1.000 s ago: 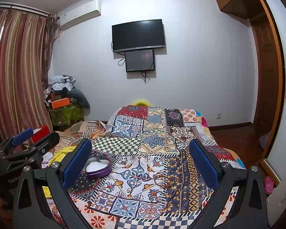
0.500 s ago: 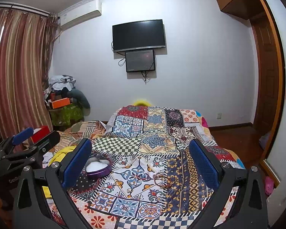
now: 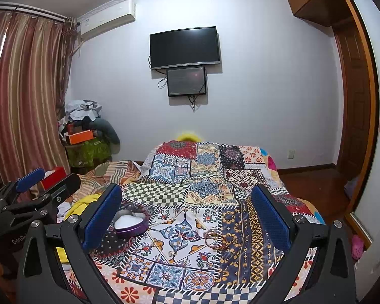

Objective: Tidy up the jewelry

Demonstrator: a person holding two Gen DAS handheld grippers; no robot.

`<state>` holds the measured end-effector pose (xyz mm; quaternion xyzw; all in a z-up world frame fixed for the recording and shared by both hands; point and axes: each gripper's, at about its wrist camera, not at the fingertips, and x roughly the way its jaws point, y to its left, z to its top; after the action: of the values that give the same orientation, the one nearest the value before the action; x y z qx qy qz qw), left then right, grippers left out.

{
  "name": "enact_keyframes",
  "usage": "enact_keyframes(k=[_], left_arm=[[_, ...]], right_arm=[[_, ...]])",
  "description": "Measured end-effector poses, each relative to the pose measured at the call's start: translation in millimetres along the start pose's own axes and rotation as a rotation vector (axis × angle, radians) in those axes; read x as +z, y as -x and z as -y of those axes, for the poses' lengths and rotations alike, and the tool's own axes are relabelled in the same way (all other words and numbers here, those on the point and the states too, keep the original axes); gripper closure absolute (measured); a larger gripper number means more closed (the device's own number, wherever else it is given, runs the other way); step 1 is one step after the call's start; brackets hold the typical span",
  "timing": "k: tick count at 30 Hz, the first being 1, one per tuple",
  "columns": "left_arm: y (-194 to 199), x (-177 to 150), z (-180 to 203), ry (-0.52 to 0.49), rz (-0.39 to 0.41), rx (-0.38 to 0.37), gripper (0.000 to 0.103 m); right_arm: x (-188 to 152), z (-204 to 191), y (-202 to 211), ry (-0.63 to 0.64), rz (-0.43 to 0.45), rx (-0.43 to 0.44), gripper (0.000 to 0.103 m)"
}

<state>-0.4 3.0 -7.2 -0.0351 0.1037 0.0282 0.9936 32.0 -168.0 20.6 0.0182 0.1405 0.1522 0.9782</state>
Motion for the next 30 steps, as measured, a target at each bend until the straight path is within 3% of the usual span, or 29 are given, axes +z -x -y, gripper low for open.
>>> enact_keyframes(k=[19, 27, 30], left_arm=[[-16, -3, -1, -0.005, -0.033, 0.000, 0.000], [-51, -15, -8, 0.028, -0.117, 0.015, 0.001], [-72, -25, -15, 0.056, -0.190, 0.028, 0.010]], right_arm=[[-2, 3, -13, -0.003, -0.034, -0.005, 0.002], [-16, 18, -46, -0.027, -0.140, -0.034, 0.002], [-24, 25, -60, -0.035, -0.185, -0.049, 0.002]])
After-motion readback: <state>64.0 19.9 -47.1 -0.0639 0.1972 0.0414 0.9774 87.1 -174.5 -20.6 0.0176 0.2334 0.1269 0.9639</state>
